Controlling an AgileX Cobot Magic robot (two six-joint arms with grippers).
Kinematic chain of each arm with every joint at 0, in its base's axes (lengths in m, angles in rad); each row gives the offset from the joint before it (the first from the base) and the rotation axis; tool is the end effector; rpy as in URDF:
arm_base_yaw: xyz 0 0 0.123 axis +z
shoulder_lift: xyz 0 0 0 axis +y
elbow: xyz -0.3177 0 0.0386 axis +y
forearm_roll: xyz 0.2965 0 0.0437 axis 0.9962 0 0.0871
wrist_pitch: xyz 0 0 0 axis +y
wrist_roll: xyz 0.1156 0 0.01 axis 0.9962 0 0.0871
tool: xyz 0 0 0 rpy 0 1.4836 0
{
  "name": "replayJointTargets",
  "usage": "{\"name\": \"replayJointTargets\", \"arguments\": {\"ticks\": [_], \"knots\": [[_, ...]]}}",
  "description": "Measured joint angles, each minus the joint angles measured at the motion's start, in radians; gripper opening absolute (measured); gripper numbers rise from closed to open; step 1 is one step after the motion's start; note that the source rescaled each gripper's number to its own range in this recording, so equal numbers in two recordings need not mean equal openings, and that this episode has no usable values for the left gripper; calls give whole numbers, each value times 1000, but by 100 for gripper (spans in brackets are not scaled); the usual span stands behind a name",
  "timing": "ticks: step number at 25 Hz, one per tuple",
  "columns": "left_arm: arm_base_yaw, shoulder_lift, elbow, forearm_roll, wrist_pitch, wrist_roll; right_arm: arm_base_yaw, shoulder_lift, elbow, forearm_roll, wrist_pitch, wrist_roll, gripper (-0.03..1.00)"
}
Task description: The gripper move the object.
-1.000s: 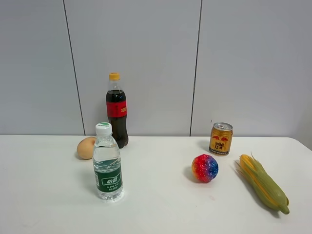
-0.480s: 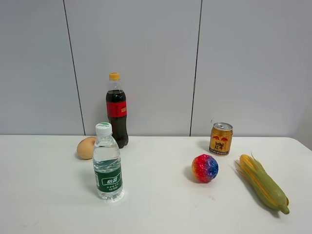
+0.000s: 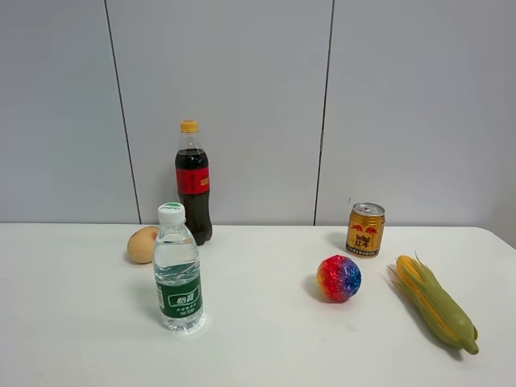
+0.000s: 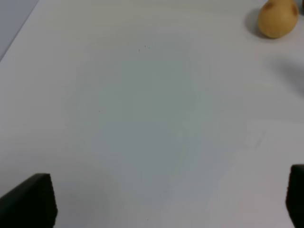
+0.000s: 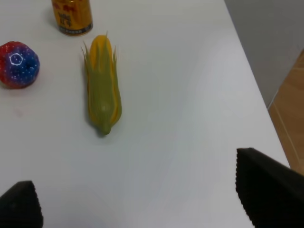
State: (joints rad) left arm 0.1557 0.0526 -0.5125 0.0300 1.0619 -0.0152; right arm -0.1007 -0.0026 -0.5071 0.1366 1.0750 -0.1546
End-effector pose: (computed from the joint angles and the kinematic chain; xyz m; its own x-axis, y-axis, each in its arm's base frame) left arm 0.0311 0.0080 0.2918 -0.4861 -0.0769 -0.8705 -0.1778 0.9840 0.0124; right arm 0.0234 0.0116 0.2909 -0.4519 -0.0433 -0.8910 -0.0467 0.9986 -0.0249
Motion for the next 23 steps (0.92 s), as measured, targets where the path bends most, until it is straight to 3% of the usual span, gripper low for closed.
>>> {"name": "replayJointTargets", "arguments": {"ticks": [23], "knots": [[0, 0, 0, 0, 0, 0, 0, 0, 0, 0, 0, 1, 66]]}}
